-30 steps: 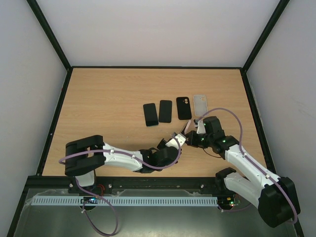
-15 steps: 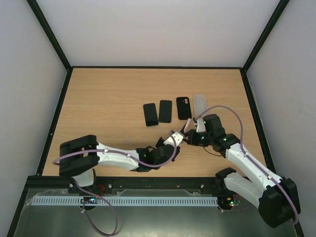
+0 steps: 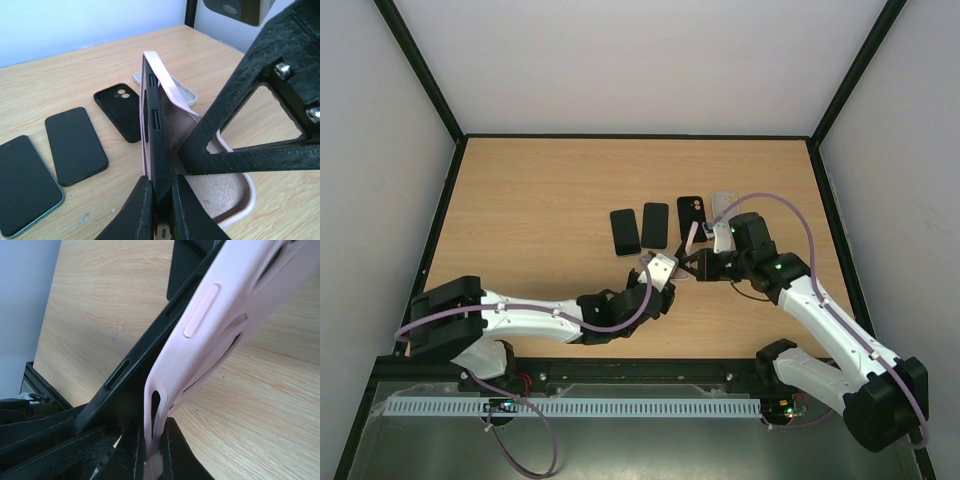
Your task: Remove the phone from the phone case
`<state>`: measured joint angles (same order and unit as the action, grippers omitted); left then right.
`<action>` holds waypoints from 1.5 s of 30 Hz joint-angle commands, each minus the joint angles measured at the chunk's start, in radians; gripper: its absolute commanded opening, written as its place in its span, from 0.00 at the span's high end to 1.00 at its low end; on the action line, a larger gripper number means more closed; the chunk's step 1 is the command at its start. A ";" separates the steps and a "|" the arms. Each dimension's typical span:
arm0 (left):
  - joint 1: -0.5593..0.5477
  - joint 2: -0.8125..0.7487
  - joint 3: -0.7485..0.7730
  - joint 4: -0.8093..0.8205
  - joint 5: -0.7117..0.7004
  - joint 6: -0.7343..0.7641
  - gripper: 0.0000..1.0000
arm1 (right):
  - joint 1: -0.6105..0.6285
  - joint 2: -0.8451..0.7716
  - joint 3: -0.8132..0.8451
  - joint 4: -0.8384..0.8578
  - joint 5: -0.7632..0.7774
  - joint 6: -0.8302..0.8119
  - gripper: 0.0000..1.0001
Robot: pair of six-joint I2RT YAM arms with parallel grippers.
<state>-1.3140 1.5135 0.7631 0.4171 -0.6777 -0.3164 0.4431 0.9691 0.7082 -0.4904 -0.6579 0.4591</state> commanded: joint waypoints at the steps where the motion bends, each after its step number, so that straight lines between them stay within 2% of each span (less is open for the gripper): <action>1: 0.032 -0.094 -0.051 -0.143 -0.216 -0.073 0.97 | -0.043 0.009 0.083 -0.095 0.256 -0.070 0.98; 9: 0.032 -0.182 -0.079 -0.151 -0.223 -0.103 0.98 | -0.043 0.006 0.090 -0.095 0.363 -0.121 0.98; 11: 0.033 -0.187 -0.079 -0.162 -0.230 -0.104 0.98 | -0.043 0.012 0.105 -0.100 0.346 -0.131 0.98; 21: 0.033 -0.211 -0.094 -0.180 -0.243 -0.113 0.97 | -0.069 0.087 0.292 -0.151 0.384 -0.217 0.98; 29: 0.024 -0.248 -0.105 -0.209 -0.151 -0.068 0.98 | -0.312 0.203 0.367 -0.125 0.377 -0.511 0.98; 32: 0.001 -0.238 -0.099 -0.249 -0.166 -0.062 0.98 | -0.413 0.242 0.359 -0.083 0.394 -0.617 0.98; 38: -0.054 -0.214 -0.086 -0.336 -0.228 -0.087 0.98 | -0.616 0.440 0.451 -0.136 0.300 -0.758 0.98; 45: -0.102 -0.195 -0.060 -0.435 -0.243 -0.138 0.97 | -0.728 0.706 0.596 -0.235 0.202 -0.857 0.98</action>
<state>-1.3888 1.3090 0.6674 0.0460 -0.8570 -0.4129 -0.2474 1.5692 1.2129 -0.6334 -0.3721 -0.2935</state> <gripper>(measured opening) 0.056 0.030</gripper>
